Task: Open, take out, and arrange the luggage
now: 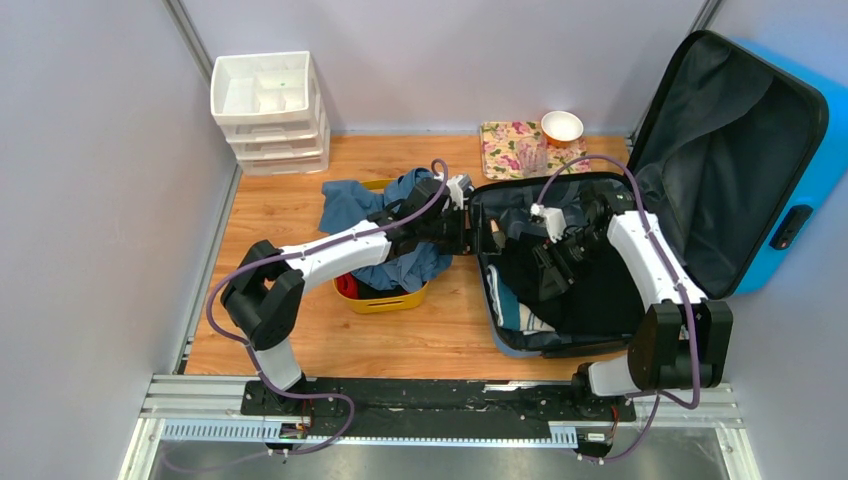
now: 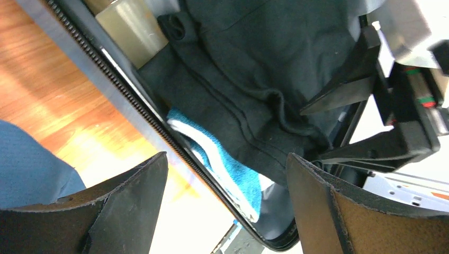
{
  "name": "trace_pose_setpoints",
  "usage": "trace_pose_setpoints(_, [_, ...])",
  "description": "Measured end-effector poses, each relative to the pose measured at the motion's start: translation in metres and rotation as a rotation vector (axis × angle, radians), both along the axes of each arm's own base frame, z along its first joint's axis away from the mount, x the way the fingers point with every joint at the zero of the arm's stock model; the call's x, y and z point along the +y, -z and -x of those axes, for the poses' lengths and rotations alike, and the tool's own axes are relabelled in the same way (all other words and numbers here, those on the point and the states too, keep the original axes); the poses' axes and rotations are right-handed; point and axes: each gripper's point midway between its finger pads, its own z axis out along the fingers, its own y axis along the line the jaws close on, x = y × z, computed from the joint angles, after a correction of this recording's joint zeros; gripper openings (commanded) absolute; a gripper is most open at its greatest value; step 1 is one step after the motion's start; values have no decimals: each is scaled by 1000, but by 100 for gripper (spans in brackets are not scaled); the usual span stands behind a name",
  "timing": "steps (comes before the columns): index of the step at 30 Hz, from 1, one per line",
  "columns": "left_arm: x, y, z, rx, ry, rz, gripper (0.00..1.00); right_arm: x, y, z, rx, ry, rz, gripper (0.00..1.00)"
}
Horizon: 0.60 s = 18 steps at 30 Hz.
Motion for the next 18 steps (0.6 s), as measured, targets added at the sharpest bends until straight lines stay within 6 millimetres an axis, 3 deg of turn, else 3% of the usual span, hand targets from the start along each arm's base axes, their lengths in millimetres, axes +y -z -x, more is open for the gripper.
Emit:
trace_pose_setpoints(5, [5,11,3,10,-4,-24,89,7,-5,3,-46,-64,-4,69])
trace_pose_setpoints(13, [11,6,8,1,-4,-17,90,23,-23,9,-142,-143,-34,71])
trace_pose_setpoints(16, [11,5,8,0,-4,-15,89,28,-26,17,-187,-204,-2,71])
trace_pose_setpoints(18, [11,5,8,0,-4,-15,89,33,-23,32,-203,-276,35,71])
